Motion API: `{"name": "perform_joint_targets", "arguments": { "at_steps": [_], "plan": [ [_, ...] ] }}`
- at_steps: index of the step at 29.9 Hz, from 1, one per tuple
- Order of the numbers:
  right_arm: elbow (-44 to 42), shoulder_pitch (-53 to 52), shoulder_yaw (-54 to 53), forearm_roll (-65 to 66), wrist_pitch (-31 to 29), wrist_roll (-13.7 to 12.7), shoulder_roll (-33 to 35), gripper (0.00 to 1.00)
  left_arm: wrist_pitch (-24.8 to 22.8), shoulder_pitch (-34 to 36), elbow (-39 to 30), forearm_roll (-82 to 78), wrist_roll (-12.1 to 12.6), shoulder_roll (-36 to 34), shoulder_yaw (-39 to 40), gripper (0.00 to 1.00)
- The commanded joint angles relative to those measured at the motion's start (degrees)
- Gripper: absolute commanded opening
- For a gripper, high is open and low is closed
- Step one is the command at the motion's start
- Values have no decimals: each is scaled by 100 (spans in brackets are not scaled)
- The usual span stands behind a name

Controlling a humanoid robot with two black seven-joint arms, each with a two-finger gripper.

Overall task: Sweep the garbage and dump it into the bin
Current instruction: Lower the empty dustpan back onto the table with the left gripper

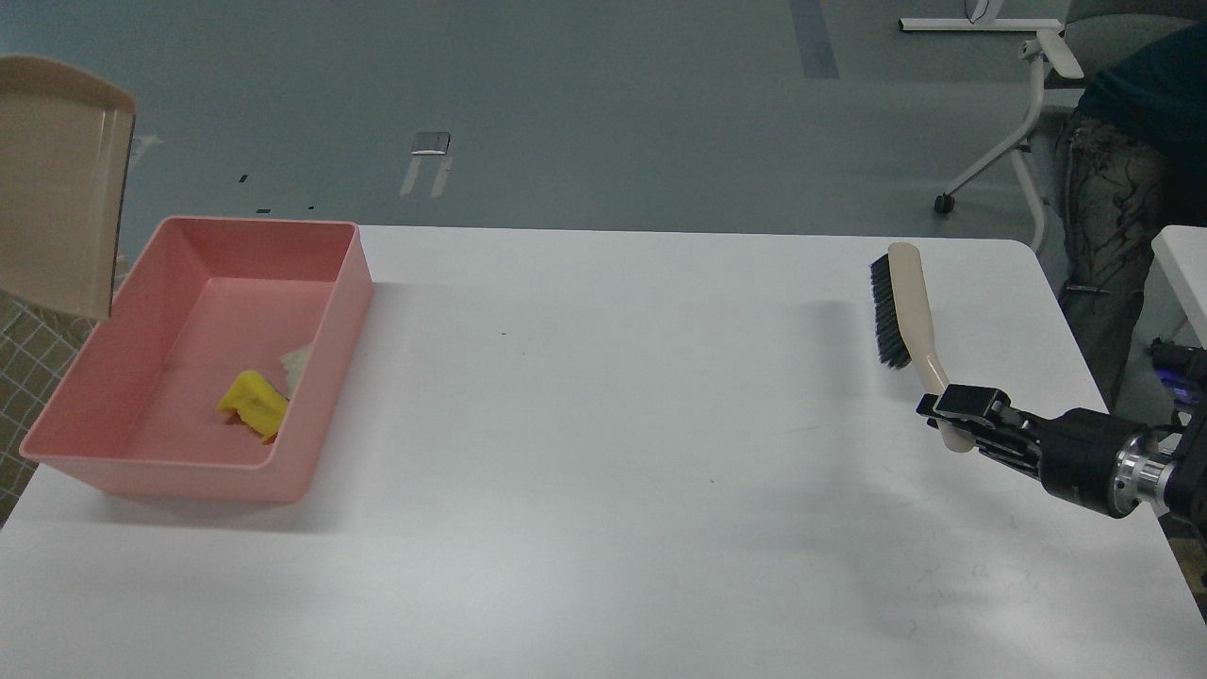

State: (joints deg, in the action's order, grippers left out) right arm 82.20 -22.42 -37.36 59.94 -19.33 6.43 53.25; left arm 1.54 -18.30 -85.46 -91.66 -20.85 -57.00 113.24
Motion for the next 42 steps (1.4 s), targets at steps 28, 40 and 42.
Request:
{"name": "perform_joint_targets", "arguments": {
  "at_steps": [28, 40, 42],
  "plan": [
    [6, 27, 9, 18, -18, 7, 54, 0, 144, 4256, 1505, 2055, 1321, 4303, -5180, 0],
    [6, 63, 18, 18, -18, 7, 36, 0, 681, 3465, 1629, 1748, 1039, 4066, -6209, 0],
    [6, 63, 18, 18, -18, 7, 36, 0, 751, 3386, 1698, 1695, 1021, 4057, -6209, 0]
  ]
}}
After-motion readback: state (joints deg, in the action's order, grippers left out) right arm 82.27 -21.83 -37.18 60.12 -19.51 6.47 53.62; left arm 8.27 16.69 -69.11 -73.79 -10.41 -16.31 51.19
